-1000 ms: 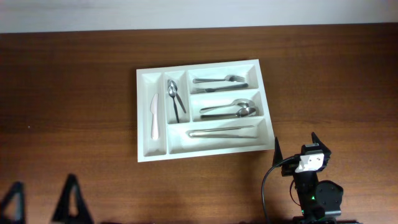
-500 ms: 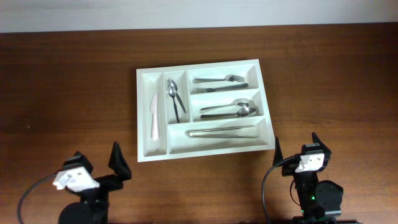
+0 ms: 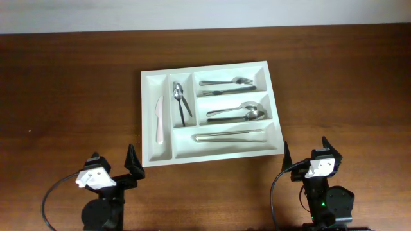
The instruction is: Pack container
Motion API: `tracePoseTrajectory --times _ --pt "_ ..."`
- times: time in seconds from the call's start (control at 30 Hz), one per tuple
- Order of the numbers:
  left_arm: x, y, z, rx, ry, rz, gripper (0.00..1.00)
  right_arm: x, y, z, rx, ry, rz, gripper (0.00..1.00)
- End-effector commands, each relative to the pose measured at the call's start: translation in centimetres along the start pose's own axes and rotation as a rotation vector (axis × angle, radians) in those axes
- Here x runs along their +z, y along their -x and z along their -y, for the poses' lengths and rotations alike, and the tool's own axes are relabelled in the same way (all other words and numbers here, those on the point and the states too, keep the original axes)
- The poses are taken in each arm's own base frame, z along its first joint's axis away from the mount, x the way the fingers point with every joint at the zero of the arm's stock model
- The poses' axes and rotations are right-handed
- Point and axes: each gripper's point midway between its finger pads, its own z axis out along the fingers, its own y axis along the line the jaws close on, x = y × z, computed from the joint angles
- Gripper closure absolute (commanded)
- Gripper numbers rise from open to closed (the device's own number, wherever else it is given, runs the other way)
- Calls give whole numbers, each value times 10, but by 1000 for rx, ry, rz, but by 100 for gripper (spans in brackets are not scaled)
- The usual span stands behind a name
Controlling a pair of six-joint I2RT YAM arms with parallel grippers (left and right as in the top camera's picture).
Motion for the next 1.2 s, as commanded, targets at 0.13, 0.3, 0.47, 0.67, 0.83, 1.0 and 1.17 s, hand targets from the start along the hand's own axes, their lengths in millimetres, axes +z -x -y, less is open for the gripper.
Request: tracePoseTrajectory --times 0.13,0.3,0.47,0.67,0.83,1.0,1.17 --pt "6 -22 -4 17 4 -35 1 0 -1 -1 7 0 0 1" --pt "8 -26 -5 26 5 -37 1 0 -1 -1 7 0 0 2" --pt "8 -25 -5 92 3 -33 1 0 -1 0 7 0 0 1" --pt "8 -25 -5 211 0 -30 1 0 -1 -1 7 0 0 1" --pt "8 -25 -5 211 0 -29 1 0 -1 -1 7 0 0 1" --pt "8 -25 -5 211 0 -30 1 0 -1 -1 7 0 0 1" --pt "8 -25 -5 211 0 -30 1 0 -1 -1 7 0 0 1"
